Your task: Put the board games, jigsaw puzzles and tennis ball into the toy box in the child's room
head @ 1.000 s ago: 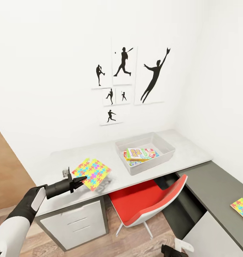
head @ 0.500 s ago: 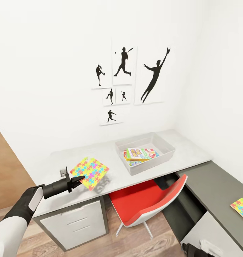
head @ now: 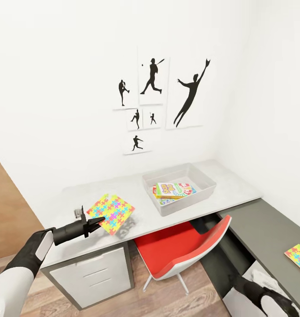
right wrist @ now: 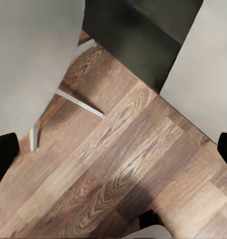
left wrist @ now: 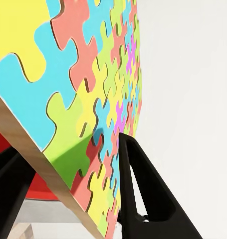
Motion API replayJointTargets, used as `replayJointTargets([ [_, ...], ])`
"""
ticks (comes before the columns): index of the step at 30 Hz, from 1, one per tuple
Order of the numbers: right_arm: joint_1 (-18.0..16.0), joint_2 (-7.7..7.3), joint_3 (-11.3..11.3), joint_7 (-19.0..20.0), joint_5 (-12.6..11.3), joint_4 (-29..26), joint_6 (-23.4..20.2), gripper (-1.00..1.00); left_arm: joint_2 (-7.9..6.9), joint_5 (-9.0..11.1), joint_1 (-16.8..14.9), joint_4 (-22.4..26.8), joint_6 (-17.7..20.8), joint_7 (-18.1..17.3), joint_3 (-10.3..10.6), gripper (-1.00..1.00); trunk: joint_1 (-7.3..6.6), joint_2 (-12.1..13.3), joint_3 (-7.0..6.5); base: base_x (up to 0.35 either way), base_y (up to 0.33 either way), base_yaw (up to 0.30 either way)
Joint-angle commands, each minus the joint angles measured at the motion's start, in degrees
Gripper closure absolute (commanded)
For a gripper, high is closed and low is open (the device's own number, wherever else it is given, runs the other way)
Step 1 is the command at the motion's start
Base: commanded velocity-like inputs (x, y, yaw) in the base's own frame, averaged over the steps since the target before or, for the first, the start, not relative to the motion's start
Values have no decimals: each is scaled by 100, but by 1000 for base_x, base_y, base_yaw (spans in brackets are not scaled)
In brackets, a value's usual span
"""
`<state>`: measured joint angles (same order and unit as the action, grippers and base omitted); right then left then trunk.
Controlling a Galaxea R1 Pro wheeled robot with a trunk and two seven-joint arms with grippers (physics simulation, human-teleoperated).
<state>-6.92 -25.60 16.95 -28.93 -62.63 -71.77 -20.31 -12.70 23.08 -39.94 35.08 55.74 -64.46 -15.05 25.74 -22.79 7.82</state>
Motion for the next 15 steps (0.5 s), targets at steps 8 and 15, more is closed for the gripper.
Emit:
replayJointTargets([
  [8,-10,-57,-1579,-74,-87,-1070,-1443,-100,-4,-5,-5,-1,24,-14,-7,100,4,-12,13,0,0,0],
  [15,-11,-41,-2410,-74,-92,-1141,-2114,-100,-4,-5,-5,-1,24,-9,-7,100,4,-12,13,0,0,0],
])
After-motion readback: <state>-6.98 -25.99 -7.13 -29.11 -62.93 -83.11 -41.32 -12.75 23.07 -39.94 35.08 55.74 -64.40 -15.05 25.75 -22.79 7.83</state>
